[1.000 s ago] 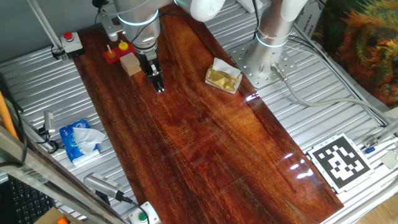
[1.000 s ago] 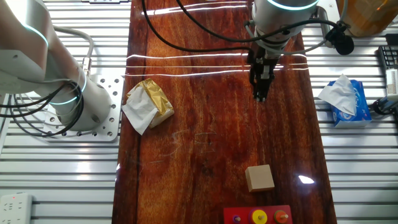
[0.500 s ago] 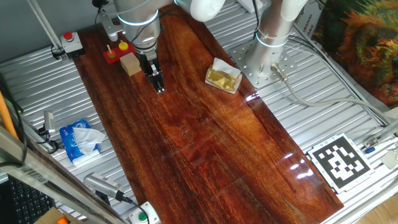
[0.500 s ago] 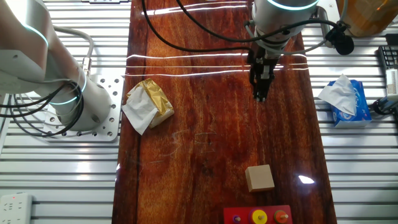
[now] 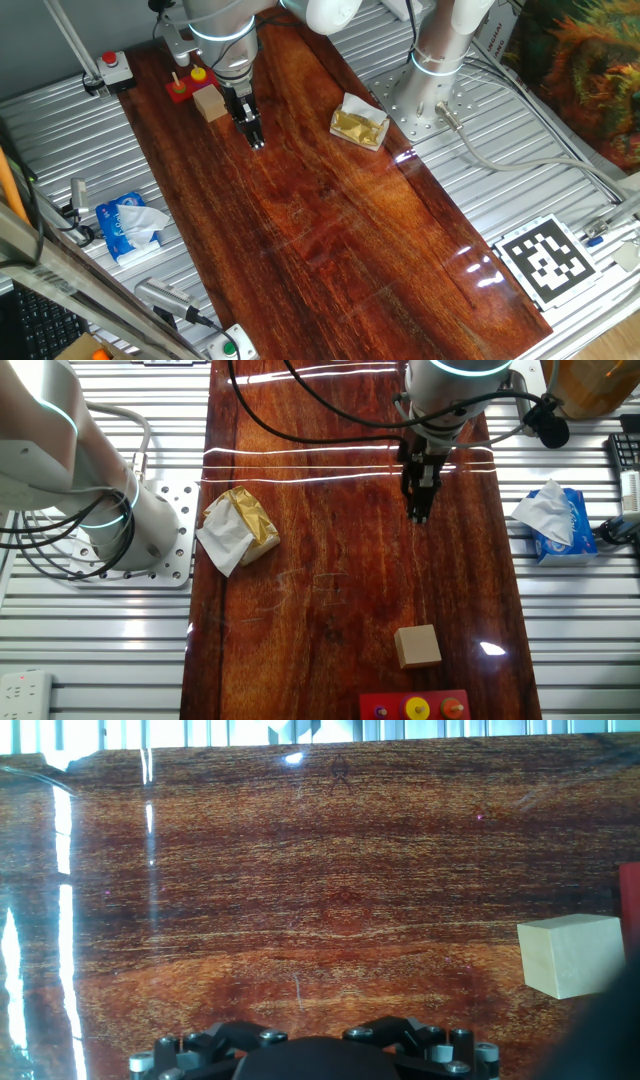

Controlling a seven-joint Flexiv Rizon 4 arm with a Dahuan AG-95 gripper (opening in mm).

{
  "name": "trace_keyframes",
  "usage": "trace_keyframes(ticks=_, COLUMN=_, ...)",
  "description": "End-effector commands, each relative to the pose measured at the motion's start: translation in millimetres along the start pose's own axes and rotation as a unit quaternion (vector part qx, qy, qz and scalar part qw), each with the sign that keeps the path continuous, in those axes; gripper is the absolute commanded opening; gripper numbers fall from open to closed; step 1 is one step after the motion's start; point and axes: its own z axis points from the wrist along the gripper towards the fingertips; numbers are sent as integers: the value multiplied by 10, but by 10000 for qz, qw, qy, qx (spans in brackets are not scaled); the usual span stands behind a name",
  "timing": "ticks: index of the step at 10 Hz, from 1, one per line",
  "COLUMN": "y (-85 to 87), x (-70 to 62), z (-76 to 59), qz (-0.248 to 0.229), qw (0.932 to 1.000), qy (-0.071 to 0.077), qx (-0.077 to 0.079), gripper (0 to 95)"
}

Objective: Take out one Hanoi block and throw it aside

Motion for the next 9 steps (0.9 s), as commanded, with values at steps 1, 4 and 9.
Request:
trace_keyframes(ticks=1, y=1, x=1, z=0, qz=-654, qw=9962, qy=-121, qx=555, gripper=0)
trace_keyframes(ticks=4, y=1, x=1, z=-1, qz=-534, qw=9981, qy=-99, qx=280, gripper=0)
trace_keyframes(ticks=9, y=1, x=1, z=-1, qz=-520, qw=9982, qy=-70, qx=291, gripper=0)
